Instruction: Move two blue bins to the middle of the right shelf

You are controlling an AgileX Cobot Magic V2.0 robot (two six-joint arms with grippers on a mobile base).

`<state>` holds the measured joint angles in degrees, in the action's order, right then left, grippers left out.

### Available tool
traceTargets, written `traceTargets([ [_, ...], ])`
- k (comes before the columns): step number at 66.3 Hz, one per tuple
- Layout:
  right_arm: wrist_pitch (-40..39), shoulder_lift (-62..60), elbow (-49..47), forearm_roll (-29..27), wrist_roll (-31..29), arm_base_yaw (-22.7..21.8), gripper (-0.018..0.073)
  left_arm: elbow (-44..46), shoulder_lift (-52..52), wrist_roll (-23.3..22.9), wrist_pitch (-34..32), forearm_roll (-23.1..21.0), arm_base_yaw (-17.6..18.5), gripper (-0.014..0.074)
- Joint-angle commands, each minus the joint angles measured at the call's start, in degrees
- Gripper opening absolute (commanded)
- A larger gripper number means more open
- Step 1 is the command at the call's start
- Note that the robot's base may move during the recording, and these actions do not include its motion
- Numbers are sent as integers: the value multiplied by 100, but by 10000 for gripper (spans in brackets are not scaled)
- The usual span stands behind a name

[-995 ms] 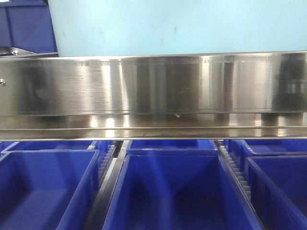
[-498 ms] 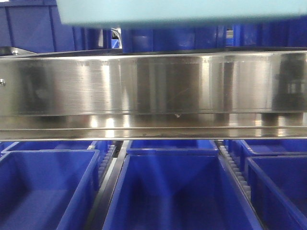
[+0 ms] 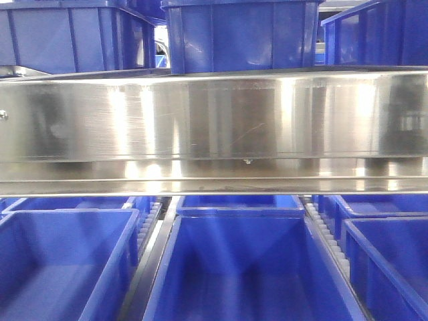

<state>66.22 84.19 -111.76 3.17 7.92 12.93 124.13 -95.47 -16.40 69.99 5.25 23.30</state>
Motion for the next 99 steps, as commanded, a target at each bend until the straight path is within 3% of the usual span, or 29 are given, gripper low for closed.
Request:
traceTargets([
  [1, -587, -95, -126, -356, -109, 29, -165, 182, 101, 116, -643, -183, 62, -111],
  [21, -664, -83, -126, -317, -109, 29, -165, 180, 101, 116, -726, 46, 62, -111],
  [99, -664, -83, -126, -317, -109, 29, -165, 180, 101, 116, -814, 46, 62, -111],
])
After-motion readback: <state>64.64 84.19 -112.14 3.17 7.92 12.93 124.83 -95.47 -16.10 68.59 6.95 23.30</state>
